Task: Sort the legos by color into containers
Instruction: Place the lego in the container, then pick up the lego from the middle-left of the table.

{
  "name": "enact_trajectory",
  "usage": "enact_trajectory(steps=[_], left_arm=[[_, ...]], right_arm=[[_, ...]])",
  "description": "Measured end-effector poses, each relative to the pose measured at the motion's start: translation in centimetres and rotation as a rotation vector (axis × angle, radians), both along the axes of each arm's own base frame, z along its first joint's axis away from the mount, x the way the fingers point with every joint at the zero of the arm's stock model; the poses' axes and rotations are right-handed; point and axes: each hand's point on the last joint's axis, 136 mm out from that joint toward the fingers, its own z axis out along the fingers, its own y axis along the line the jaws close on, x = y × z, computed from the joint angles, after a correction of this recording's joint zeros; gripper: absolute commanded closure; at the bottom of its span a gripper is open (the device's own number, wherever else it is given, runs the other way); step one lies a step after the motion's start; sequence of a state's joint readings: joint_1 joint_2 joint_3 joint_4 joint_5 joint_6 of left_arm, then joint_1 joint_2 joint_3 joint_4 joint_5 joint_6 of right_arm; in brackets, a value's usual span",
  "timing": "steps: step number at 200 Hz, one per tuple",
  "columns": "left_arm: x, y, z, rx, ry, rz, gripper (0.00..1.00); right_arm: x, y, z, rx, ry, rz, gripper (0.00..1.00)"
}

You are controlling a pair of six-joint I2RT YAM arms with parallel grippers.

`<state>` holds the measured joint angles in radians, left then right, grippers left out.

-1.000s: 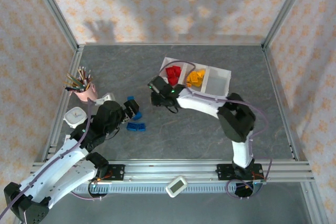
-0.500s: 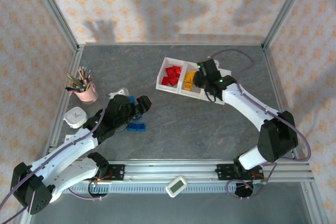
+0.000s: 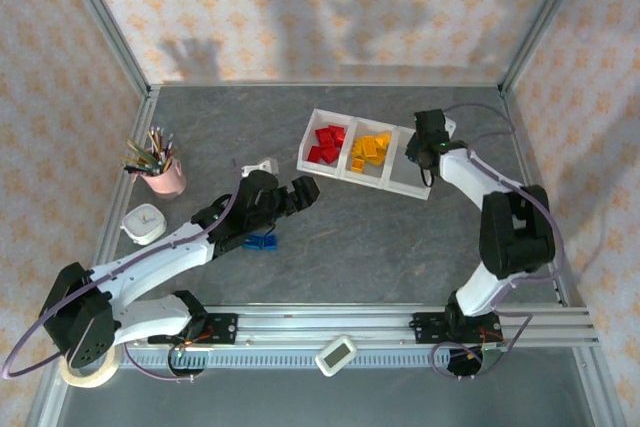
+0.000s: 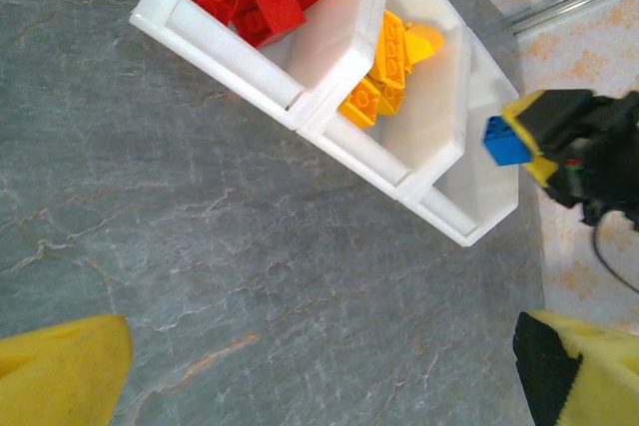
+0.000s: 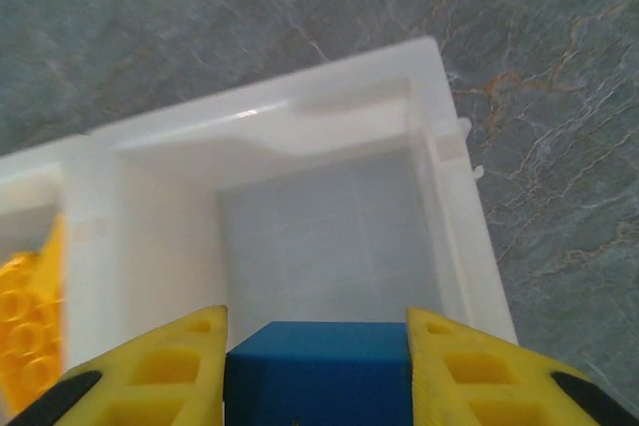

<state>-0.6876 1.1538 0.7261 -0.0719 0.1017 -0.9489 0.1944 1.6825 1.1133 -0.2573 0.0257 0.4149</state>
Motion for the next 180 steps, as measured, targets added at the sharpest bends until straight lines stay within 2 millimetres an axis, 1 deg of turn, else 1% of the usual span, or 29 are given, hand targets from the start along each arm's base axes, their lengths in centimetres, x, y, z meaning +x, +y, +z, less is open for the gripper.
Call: enact_trajectory(steps=[9, 21, 29, 43, 58, 68, 88, 143, 161, 168, 180], left_arm=[[0.2, -0.2, 0.1, -0.001, -0.002, 0.000, 0.01], [0.4, -0.4, 0.2, -0.003, -0.006, -0.002, 0.01], [0.5, -0.4, 0.2, -0.003, -0.008, -0.004, 0.01], [0.5, -0.5, 0.2, -0.002, -0.008, -0.006, 0.01], [0.5, -0.5, 0.3, -0.001, -0.009, -0.006, 0.01], [0.5, -0.5, 0.3, -0.002, -0.010, -0.006, 0.01], [0.5, -0.5, 0.3, -0.001, -0.010, -0.007, 0.01], [1.0, -0.6, 1.5, 0.013, -0.046, -0.016, 0.01], [0.8, -0.2, 1.5, 0.031, -0.046, -0.012, 0.01], [0.8, 0.2, 1.5, 0.040, -0.045, -0.006, 0.01], [0.7, 1.1, 1.9, 0.048, -0.049, 0.014, 0.01]], right_arm=[[0.3, 0.1, -0.9, -0.005, 0.014, 0.003, 0.64], [0.7, 0.2, -1.5, -0.008, 0.024, 0.010, 0.61], [1.0, 0.3, -1.7, -0.009, 0.025, 0.012, 0.58], [1.5, 0.4, -1.4, -0.013, 0.015, 0.019, 0.54], [2.0, 0.4, -0.8, -0.013, -0.003, 0.023, 0.52], [2.3, 0.5, -0.4, -0.010, -0.015, 0.022, 0.49], [2.3, 0.5, 0.3, -0.009, -0.030, 0.029, 0.46], [1.7, 1.1, 4.8, 0.024, -0.116, 0.055, 0.41], [1.3, 2.2, 6.0, 0.036, -0.134, 0.087, 0.40], [1.0, 3.0, 6.3, 0.041, -0.137, 0.109, 0.39], [0.4, 5.1, 6.5, 0.042, -0.132, 0.162, 0.38]])
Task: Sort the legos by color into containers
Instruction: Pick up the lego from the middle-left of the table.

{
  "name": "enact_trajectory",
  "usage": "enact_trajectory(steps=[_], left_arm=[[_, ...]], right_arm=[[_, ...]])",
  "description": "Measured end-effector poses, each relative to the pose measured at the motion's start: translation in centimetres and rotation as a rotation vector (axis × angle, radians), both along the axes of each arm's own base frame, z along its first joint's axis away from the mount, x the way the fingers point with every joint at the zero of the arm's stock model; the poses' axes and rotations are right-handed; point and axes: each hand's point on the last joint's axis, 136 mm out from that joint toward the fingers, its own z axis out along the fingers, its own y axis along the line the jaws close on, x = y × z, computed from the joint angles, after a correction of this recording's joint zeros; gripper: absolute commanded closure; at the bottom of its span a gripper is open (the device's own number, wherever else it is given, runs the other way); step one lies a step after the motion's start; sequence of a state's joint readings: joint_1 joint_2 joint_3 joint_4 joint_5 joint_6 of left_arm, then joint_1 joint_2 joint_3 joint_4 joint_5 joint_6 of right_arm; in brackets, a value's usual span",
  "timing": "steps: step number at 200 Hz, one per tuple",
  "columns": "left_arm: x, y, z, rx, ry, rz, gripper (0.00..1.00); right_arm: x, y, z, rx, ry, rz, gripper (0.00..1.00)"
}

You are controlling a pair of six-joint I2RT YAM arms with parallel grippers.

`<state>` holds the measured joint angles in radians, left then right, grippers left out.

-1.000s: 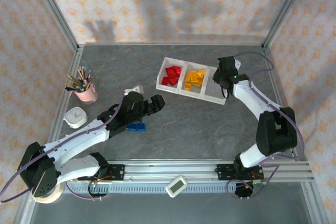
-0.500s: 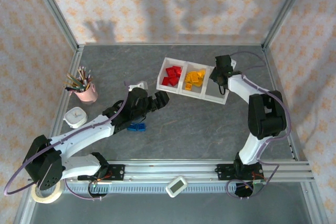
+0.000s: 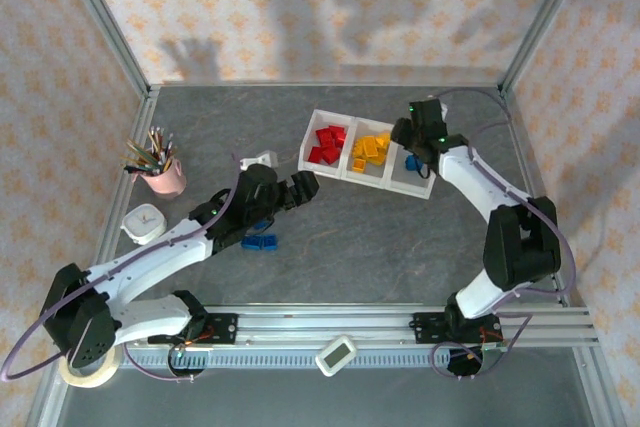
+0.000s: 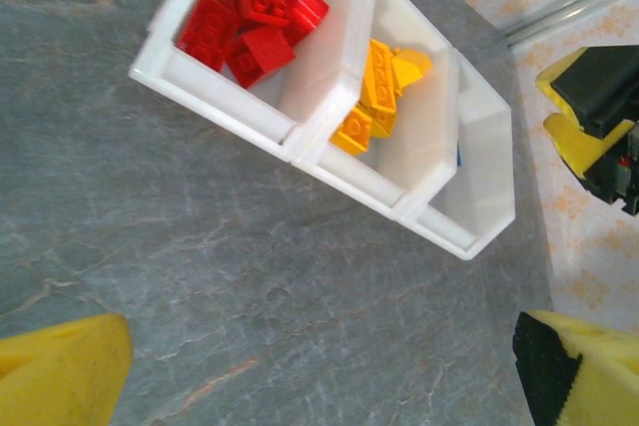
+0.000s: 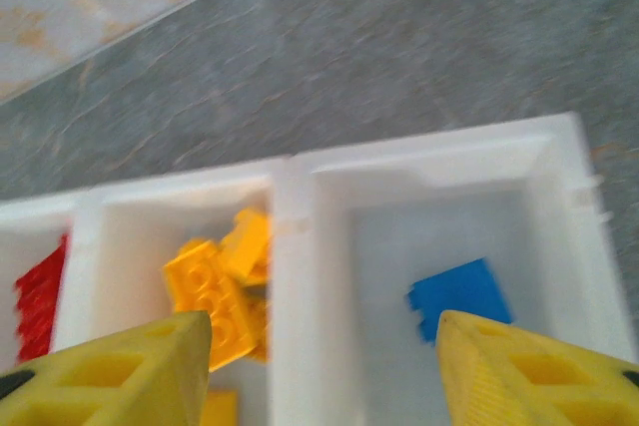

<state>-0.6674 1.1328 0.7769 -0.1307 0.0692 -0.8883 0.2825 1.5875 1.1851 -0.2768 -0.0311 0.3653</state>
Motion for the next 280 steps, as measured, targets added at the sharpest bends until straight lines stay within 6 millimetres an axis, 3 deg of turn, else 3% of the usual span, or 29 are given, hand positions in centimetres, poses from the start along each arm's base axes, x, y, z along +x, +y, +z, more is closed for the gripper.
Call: enact_trajectory(steps=[51, 87, 147, 199, 224, 280], left_arm=[[-1.4, 5.4, 2.9, -0.003, -0.061, 0.124, 0.01], [-3.1, 8.8, 2.7, 0.051, -0.041, 0.203, 0.01], [-5.9, 12.4, 1.9, 0.128, 0.004, 0.291, 0.01], [-7.3, 14.3, 1.7, 0.127, 0.024, 0.367, 0.01], [-7.6, 15.0, 1.8, 0.121, 0.023, 0.396, 0.01], [-8.0, 15.8, 1.9, 0.122, 0.019, 0.435, 0.01]], right_arm=[[-5.0, 11.8, -0.4, -0.001, 0.033, 0.308, 0.32], [-8.9, 18.9, -1.1, 0.012, 0.049, 0.496, 0.28], [-13.6, 29.3, -5.2, -0.032, 0.101, 0.750, 0.21], [-17.1, 35.2, -8.0, -0.057, 0.123, 0.893, 0.19], [-17.6, 36.4, -9.6, -0.072, 0.142, 0.912, 0.19], [-16.4, 37.8, -11.9, -0.097, 0.158, 0.903, 0.21]])
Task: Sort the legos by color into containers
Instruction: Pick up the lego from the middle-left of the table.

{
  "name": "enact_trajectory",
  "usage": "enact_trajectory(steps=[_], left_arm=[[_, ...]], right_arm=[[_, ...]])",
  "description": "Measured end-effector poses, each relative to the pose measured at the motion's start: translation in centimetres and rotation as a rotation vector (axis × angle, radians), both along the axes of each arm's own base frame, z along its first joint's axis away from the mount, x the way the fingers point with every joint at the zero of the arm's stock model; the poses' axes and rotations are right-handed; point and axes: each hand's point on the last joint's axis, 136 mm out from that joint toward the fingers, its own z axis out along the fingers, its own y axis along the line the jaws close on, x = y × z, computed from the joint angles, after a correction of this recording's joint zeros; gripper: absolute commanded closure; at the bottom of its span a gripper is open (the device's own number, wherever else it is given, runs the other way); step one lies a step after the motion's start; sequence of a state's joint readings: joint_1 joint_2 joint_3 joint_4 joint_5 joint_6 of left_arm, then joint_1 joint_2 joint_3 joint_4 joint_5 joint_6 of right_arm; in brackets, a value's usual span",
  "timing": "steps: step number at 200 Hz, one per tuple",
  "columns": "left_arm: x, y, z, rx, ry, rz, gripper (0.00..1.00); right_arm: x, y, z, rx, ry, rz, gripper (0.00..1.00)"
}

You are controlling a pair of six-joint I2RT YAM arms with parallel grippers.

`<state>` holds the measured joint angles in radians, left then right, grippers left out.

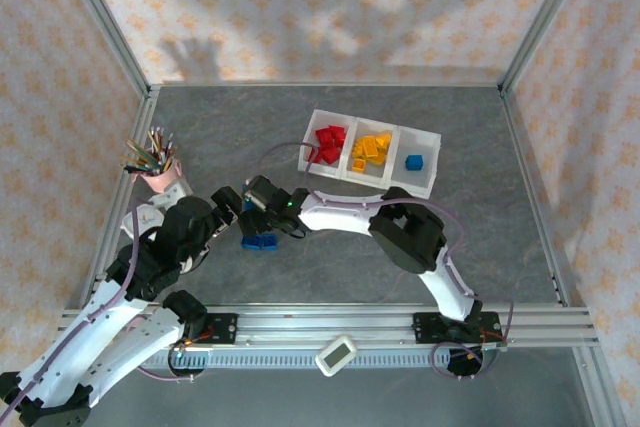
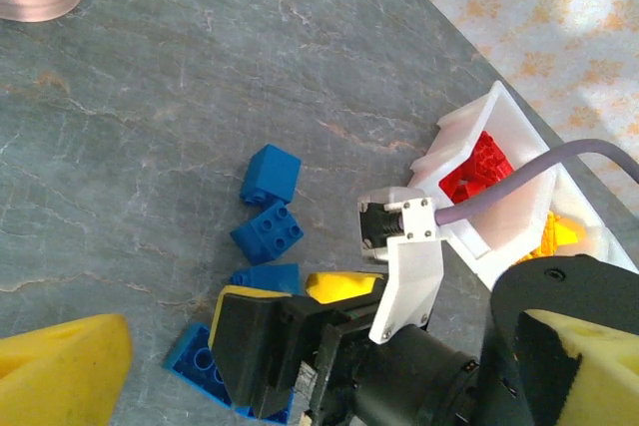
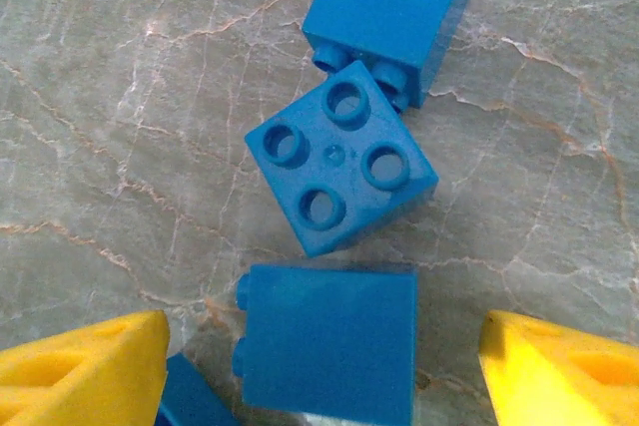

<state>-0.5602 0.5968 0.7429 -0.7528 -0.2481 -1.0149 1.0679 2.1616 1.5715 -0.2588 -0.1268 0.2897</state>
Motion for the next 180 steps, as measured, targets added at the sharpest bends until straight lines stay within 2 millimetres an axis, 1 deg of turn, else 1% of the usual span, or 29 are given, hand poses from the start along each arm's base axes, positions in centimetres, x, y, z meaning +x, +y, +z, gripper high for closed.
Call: enact_trajectory(steps=[32, 69, 103, 141, 164, 180], left_arm=[[0.0, 0.0, 0.0, -0.004, 0.001, 0.004, 0.01], [0.0, 0.0, -0.2, -0.002, 0.004, 0.004, 0.01], [0.0, 0.0, -0.7, 0.006, 0.017, 0.004, 0.01], [0.1, 0.0, -0.9, 0.011, 0.026, 0.003, 0.01], [0.1, 0.0, -0.9, 0.011, 0.025, 0.003, 0.01], [0.1, -0.1, -0.9, 0.011, 0.026, 0.002, 0.01]], right_arm=[[0.6, 0.4, -0.7, -0.017, -0.013, -0.005, 0.28], [0.7, -0.1, -1.4, -0.050, -0.012, -0.016, 0.36], [0.9, -0.3, -1.4, -0.060, -0.024, -0.025, 0.50], [1.0, -0.4, -1.4, -0.063, -0.030, -0.025, 0.63], [1.0, -0.8, -1.2, -0.059, -0.025, -0.036, 0.66], [1.2, -1.6, -0.6, -0.054, -0.022, -0.052, 0.66]])
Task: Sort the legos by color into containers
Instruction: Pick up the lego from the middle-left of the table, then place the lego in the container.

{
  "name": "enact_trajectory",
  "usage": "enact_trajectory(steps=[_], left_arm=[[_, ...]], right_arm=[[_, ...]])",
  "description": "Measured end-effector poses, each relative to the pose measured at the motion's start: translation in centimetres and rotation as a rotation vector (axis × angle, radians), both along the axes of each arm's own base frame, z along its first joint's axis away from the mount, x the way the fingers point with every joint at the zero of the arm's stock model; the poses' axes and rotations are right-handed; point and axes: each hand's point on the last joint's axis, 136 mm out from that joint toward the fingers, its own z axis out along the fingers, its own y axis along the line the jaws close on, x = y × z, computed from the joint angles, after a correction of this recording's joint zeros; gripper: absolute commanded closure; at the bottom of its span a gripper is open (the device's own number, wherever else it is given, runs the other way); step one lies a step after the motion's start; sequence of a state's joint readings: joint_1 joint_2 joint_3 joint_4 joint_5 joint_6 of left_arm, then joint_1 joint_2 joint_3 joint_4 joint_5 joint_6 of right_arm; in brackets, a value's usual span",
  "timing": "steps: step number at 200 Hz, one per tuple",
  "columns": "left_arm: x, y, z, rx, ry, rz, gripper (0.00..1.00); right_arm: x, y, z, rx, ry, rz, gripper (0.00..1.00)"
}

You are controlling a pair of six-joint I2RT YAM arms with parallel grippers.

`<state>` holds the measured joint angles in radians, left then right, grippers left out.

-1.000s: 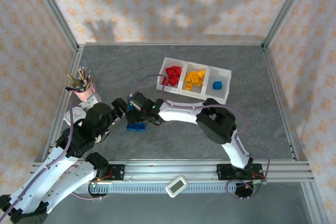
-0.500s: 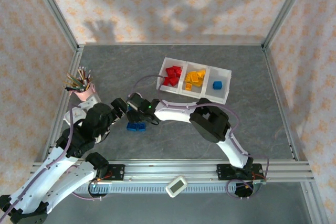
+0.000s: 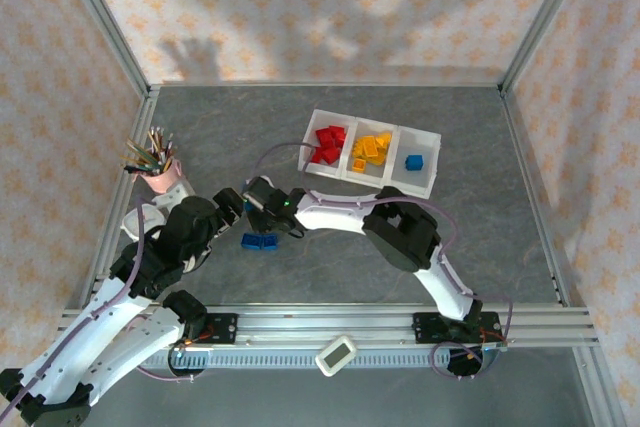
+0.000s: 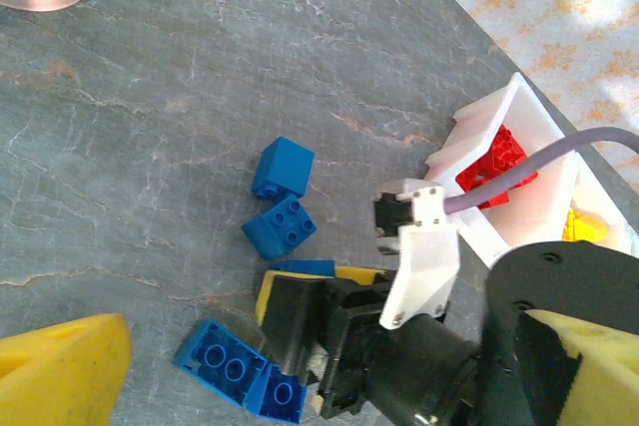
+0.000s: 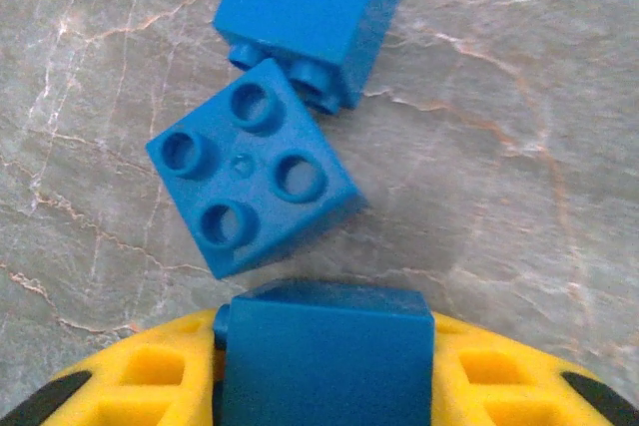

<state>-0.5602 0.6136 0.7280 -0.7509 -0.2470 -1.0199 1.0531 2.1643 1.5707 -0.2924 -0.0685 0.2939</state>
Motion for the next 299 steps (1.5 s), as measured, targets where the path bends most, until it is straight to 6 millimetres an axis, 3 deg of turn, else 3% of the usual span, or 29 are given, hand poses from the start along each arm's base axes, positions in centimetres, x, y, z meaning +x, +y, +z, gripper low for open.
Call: enact_trajectory(steps=[24, 51, 98, 122, 157, 197, 235, 269, 299], left_arm=[[0.2, -0.3, 0.0, 0.001, -0.001, -0.011, 0.01], [0.8, -1.1, -0.1, 0.004, 0.004, -0.046, 0.01], [2.8, -4.1, -0.6, -0.013, 0.018, -0.149, 0.01], [4.1, -6.3, -0.9, -0.045, 0.020, -0.215, 0.01], [5.5, -9.5, -1.6, -0.070, 0.023, -0.301, 0.01], [6.2, -14.1, -1.9, -0.088, 0.019, -0.416, 0.01], [6.6, -17.3, -1.8, -0.105, 0.009, -0.485, 0.01], [6.8, -18.1, -1.9, -0.111, 0.007, -0.501, 0.01], [6.8, -18.1, -1.9, -0.110, 0.005, -0.499, 0.01]], right_arm=[[0.4, -2.2, 2.0, 0.025, 0.000, -0.042, 0.66], [1.2, -5.9, 5.5, 0.074, -0.017, -0.121, 0.66], [4.1, -14.8, 10.3, 0.112, -0.081, -0.348, 0.66], [5.5, -20.5, 11.0, 0.095, -0.098, -0.490, 0.66], [7.1, -28.8, 10.6, 0.037, -0.113, -0.690, 0.66], [9.0, -35.4, 10.0, 0.006, -0.114, -0.861, 0.66], [10.8, -38.6, 8.0, -0.018, -0.086, -0.943, 0.66], [11.5, -38.6, 4.5, -0.057, -0.018, -0.936, 0.63], [11.8, -38.6, 3.4, -0.064, -0.002, -0.935, 0.56]])
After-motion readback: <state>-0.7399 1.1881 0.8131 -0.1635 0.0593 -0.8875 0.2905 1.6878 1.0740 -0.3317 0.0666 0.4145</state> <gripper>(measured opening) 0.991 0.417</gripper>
